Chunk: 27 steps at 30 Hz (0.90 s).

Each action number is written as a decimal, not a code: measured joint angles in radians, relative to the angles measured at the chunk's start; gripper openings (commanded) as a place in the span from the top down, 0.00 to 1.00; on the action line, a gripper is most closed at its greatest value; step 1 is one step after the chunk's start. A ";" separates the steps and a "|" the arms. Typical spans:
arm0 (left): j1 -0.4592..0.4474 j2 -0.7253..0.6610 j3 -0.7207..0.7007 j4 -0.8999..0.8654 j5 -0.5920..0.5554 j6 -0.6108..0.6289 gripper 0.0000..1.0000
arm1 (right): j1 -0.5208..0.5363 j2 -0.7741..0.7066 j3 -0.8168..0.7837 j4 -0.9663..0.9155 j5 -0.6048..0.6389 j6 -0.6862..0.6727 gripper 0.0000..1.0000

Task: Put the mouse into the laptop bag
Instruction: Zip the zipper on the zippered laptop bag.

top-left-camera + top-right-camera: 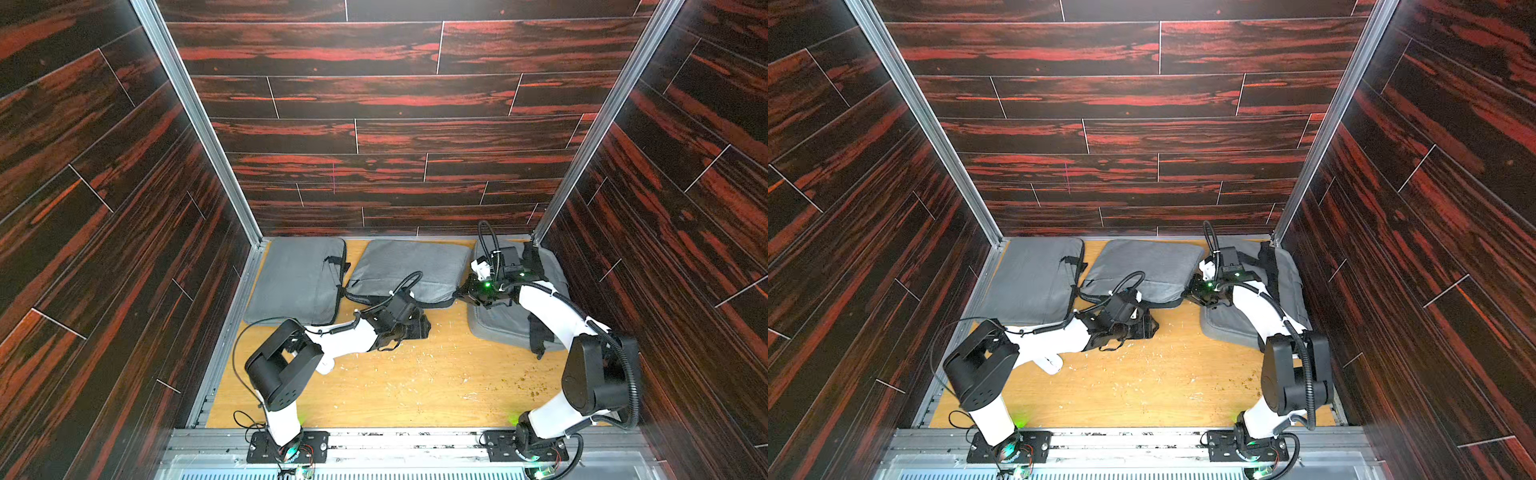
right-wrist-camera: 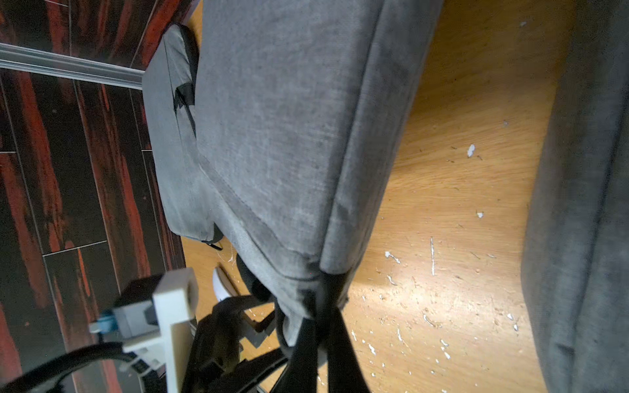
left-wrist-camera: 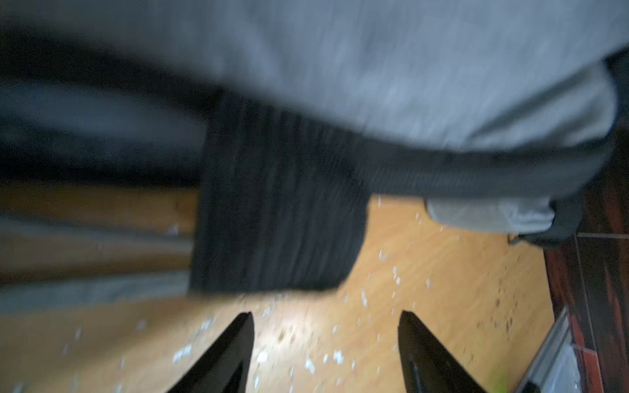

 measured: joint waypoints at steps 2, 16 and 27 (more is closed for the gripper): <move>0.000 0.013 0.021 -0.010 -0.019 0.001 0.34 | 0.000 0.000 0.000 0.003 -0.001 0.000 1.00; 0.091 -0.015 0.030 -0.118 -0.127 0.028 0.96 | -0.005 0.000 -0.005 0.006 0.000 -0.004 1.00; 0.189 -0.117 0.005 -0.258 -0.270 0.068 0.86 | -0.025 0.000 -0.037 0.029 -0.001 -0.004 1.00</move>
